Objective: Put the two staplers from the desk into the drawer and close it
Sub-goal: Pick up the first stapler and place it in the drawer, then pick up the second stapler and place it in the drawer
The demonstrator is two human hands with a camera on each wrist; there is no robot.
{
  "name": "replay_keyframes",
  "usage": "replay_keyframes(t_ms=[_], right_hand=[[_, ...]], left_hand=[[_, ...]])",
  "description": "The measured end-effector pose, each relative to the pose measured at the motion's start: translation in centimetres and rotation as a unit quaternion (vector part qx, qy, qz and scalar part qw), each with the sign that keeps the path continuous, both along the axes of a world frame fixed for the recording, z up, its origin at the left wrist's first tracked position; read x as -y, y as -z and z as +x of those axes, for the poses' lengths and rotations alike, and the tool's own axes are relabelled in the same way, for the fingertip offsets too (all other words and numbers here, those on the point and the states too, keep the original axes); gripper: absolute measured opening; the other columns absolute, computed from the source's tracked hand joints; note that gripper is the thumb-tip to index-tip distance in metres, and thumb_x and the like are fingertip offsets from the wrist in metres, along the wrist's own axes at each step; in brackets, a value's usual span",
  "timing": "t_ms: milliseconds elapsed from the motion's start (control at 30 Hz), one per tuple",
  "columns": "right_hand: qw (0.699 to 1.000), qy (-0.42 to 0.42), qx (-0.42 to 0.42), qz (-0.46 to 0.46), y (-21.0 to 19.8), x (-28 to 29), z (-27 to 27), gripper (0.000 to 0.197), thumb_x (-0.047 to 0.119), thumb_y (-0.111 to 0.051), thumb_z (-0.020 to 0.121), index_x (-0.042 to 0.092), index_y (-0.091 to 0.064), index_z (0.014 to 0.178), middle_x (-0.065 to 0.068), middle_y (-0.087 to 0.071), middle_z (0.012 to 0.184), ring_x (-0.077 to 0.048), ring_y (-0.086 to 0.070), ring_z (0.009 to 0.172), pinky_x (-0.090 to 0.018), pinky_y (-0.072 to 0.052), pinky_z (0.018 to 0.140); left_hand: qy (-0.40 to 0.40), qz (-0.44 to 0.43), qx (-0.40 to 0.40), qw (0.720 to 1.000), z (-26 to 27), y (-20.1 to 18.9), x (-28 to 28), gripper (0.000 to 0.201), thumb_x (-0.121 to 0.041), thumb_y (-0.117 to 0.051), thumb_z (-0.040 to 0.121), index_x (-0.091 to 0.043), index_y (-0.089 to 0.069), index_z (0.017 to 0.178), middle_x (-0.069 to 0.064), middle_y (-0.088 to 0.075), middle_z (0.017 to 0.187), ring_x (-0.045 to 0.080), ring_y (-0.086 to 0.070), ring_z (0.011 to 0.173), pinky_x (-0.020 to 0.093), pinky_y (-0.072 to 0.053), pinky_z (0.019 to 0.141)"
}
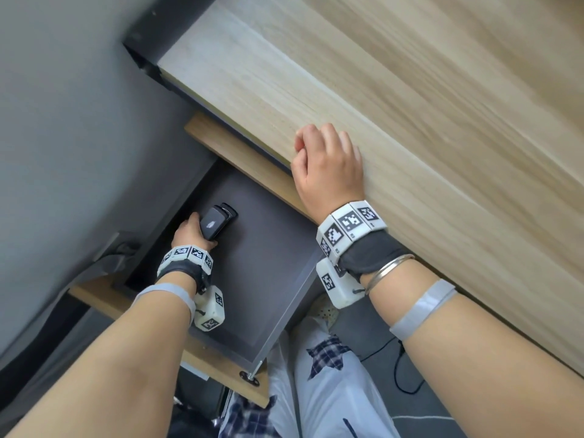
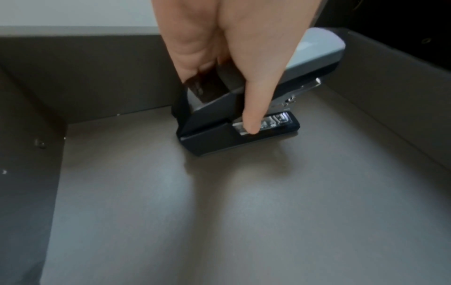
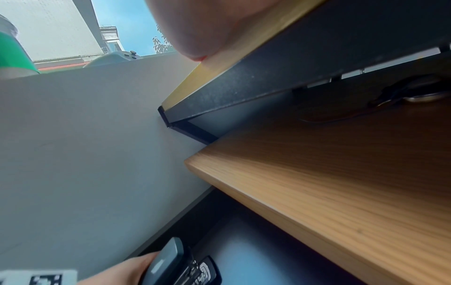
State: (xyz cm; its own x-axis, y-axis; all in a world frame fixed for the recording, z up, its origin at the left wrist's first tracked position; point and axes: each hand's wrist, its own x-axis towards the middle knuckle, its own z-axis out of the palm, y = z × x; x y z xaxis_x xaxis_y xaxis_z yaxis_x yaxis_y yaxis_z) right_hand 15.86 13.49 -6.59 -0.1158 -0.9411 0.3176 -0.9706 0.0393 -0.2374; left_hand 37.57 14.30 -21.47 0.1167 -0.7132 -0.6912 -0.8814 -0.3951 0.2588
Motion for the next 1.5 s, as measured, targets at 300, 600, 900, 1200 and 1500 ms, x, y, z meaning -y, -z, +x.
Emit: replay_keyframes(t_ms=[300,600,900,1200,1500], right_hand=[[0.995,-0.001,0.048,0.087,-1.6,-0.1,-0.1,0.01,0.012,-0.054,0.076,0.014,-0.062,0.082,-0.007,-0.063,0.08,-0.03,-0.059,0.072,-0.034,-0.046,0.063],[0.964,0.032,0.117,0.238,-7.0,-2.0,-4.7,0.022,0.014,-0.044,0.091,0.015,-0.059,0.106,-0.006,-0.062,0.113,-0.028,-0.053,0.112,-0.037,-0.042,0.091],[0.951,0.16,0.087,0.251,-12.4,-7.4,-17.8,0.023,0.012,-0.043,0.091,0.017,-0.06,0.105,-0.006,-0.063,0.117,-0.029,-0.053,0.114,-0.036,-0.042,0.093],[0.904,0.315,0.066,0.28,-14.3,-15.2,-31.7,0.023,0.01,-0.044,0.091,0.018,-0.061,0.105,-0.007,-0.06,0.12,-0.029,-0.049,0.119,-0.039,-0.041,0.096],[0.85,0.425,0.135,0.279,-12.8,-18.1,-38.2,0.048,0.013,-0.058,0.085,0.016,-0.04,0.13,-0.013,-0.046,0.13,-0.034,-0.047,0.118,-0.042,-0.045,0.089]], left_hand=[[0.068,-0.038,-0.028,0.997,-1.9,-7.4,2.2,0.057,-0.013,-0.074,0.075,-0.011,-0.048,0.126,0.016,-0.054,0.127,0.033,-0.054,0.116,0.04,-0.044,0.097],[0.186,-0.063,-0.083,0.977,-8.6,-20.2,3.7,0.03,-0.014,-0.064,0.084,-0.008,-0.06,0.112,0.01,-0.069,0.111,0.027,-0.062,0.105,0.027,-0.044,0.084],[0.278,-0.105,-0.13,0.946,-21.2,-28.0,3.6,0.029,-0.016,-0.064,0.085,-0.007,-0.061,0.112,0.012,-0.07,0.111,0.03,-0.064,0.104,0.026,-0.041,0.076],[0.365,-0.118,-0.136,0.914,-35.0,-27.8,1.3,0.026,-0.011,-0.063,0.085,-0.004,-0.062,0.11,0.014,-0.07,0.111,0.032,-0.064,0.104,0.034,-0.049,0.085],[0.424,-0.12,-0.145,0.886,-43.9,-25.3,-0.3,0.027,-0.008,-0.063,0.083,-0.001,-0.063,0.109,0.015,-0.067,0.115,0.03,-0.061,0.11,0.034,-0.046,0.095]])
